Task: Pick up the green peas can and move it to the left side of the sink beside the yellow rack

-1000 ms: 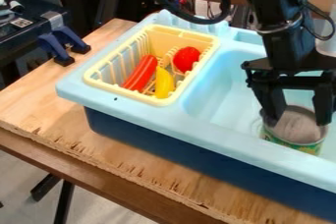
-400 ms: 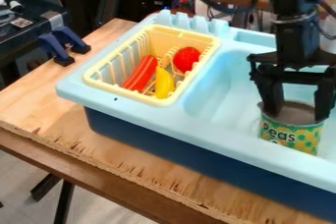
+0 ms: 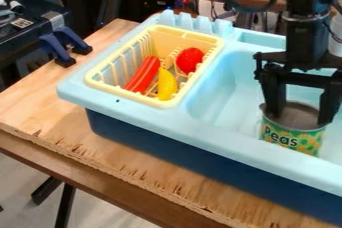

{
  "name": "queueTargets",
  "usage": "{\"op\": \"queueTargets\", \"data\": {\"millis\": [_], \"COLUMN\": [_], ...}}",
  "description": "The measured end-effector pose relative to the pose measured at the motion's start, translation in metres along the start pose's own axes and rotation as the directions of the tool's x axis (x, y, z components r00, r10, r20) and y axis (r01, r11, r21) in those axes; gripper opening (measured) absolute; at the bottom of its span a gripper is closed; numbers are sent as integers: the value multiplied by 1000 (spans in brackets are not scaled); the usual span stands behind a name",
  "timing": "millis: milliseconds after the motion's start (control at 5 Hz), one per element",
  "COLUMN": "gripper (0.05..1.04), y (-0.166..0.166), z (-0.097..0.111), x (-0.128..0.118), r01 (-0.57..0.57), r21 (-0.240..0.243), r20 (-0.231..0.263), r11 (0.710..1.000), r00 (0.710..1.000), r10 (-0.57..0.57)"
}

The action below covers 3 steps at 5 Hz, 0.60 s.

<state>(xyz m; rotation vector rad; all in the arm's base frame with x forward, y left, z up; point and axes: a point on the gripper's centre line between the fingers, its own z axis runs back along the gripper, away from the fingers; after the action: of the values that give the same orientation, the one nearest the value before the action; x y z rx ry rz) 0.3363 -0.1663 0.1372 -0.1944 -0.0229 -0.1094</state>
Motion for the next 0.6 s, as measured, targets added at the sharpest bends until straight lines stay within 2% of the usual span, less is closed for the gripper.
{"op": "queueTargets", "data": {"millis": [200,400,600], "gripper": [999,999,999], "y": [2,5,9], "z": [-2,-5,-5], "x": [-5,-8,-4], "r01": [-11,-16,9], "r21": [12,17,50], "r20": [-28,-36,-4], "r11": [1000,1000,999], "r00": [1000,999,1000], "r10": [11,16,-9]}}
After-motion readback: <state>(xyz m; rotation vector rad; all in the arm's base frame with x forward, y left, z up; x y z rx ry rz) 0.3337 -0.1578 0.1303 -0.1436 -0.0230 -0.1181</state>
